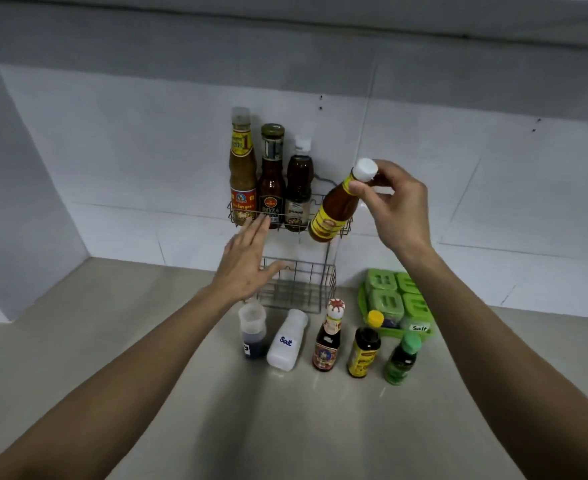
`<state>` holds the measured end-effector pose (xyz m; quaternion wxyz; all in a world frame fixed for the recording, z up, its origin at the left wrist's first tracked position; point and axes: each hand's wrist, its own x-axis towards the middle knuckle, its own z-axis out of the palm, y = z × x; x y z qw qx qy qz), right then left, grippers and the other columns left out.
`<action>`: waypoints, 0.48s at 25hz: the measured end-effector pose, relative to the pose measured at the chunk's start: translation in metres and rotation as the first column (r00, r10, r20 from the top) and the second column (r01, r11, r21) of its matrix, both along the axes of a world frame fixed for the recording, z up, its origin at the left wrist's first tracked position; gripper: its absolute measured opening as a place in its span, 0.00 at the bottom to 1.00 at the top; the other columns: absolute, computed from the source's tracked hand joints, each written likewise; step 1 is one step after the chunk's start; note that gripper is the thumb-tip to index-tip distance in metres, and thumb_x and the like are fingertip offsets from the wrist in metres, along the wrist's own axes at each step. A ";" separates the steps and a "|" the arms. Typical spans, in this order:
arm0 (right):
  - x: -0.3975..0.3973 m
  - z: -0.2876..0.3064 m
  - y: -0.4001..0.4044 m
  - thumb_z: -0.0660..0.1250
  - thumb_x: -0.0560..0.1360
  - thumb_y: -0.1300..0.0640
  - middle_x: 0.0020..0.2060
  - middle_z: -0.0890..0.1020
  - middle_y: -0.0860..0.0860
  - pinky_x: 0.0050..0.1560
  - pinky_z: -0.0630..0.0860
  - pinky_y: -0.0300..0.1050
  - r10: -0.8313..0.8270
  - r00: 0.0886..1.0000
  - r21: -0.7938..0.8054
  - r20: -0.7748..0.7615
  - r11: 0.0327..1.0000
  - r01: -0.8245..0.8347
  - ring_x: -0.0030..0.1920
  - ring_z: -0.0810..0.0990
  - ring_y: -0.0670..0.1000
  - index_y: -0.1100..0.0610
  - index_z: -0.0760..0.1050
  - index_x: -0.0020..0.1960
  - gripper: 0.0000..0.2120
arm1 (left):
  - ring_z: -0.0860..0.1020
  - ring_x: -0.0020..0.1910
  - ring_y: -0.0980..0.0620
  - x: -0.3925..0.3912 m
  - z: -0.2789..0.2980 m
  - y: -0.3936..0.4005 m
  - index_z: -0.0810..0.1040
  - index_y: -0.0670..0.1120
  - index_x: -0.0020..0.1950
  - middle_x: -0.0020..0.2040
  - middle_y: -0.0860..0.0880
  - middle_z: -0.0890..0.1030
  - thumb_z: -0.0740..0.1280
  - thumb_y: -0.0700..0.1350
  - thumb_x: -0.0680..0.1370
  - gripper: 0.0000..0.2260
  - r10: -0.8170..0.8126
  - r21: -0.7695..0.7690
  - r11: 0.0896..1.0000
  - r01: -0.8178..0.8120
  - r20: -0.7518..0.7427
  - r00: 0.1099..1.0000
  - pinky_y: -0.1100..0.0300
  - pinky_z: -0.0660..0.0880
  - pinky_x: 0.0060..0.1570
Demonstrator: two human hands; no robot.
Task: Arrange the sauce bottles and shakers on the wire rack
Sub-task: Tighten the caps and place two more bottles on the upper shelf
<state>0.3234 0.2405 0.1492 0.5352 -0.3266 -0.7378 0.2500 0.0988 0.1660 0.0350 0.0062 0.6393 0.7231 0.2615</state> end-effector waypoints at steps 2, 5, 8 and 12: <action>-0.011 0.016 0.020 0.72 0.74 0.56 0.52 0.82 0.50 0.48 0.78 0.31 -0.044 0.999 0.102 0.005 0.994 0.043 0.48 0.80 0.42 0.59 0.78 0.60 0.16 | 0.37 0.78 0.49 -0.017 0.000 0.019 0.38 0.49 0.79 0.80 0.48 0.37 0.60 0.61 0.78 0.40 0.072 -0.015 0.997 -0.076 -0.175 0.982 0.44 0.44 0.76; -0.027 0.021 0.047 0.71 0.74 0.55 0.54 0.82 0.52 0.52 0.80 0.40 -0.089 0.994 0.153 0.070 0.985 0.077 0.52 0.80 0.46 0.58 0.77 0.61 0.16 | 0.33 0.77 0.47 -0.027 -0.009 0.037 0.34 0.48 0.78 0.78 0.45 0.32 0.60 0.61 0.77 0.43 0.129 -0.069 0.986 -0.153 -0.269 0.954 0.43 0.40 0.75; -0.039 0.013 0.068 0.71 0.74 0.54 0.53 0.82 0.52 0.53 0.81 0.45 -0.089 0.988 0.133 0.130 0.989 0.071 0.51 0.80 0.47 0.57 0.78 0.60 0.16 | 0.33 0.76 0.46 -0.029 -0.023 0.045 0.32 0.47 0.77 0.77 0.44 0.31 0.62 0.61 0.76 0.45 0.162 -0.085 0.978 -0.192 -0.276 0.947 0.43 0.38 0.74; -0.055 0.006 0.091 0.71 0.74 0.54 0.51 0.83 0.51 0.50 0.76 0.39 -0.080 0.985 0.056 0.154 0.996 0.072 0.49 0.79 0.46 0.58 0.79 0.60 0.15 | 0.33 0.77 0.46 -0.031 -0.033 0.051 0.31 0.47 0.77 0.76 0.45 0.29 0.63 0.61 0.75 0.47 0.160 -0.042 0.983 -0.176 -0.250 0.955 0.43 0.39 0.74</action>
